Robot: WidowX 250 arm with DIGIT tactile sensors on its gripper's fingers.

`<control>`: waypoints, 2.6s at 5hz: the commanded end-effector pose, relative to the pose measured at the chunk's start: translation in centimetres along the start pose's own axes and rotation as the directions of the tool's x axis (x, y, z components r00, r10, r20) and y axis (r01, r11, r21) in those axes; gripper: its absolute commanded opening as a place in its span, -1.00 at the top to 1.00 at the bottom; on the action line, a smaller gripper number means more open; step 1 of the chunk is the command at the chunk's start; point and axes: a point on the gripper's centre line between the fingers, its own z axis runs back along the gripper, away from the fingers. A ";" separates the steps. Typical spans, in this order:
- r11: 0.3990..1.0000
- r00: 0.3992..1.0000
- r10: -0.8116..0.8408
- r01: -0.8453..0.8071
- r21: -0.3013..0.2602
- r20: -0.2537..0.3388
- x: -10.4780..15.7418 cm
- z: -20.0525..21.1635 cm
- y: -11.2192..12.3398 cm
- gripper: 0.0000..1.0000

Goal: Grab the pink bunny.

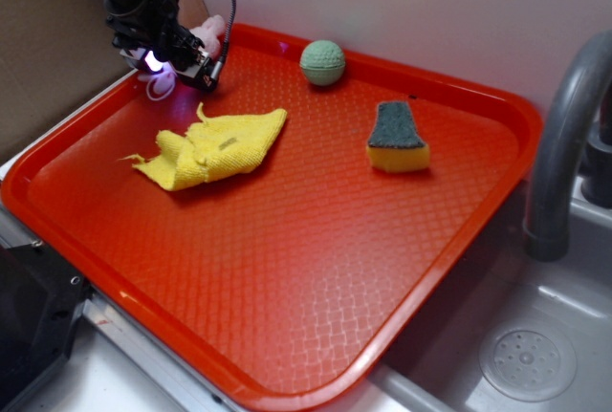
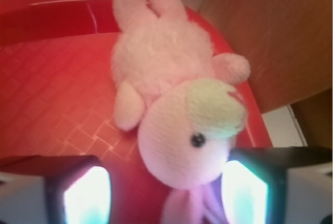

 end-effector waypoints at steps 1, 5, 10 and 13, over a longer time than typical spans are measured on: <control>1.000 0.999 -0.005 0.005 0.017 0.036 1.4 0.4 0.6 1.00; 0.999 0.998 -0.029 0.026 0.043 0.054 1.0 0.3 0.3 1.00; 0.993 0.998 -0.063 0.063 -0.096 0.002 -1.6 10.3 0.2 1.00; 0.978 0.998 -0.050 0.042 -0.206 -0.031 -1.5 18.5 -1.4 1.00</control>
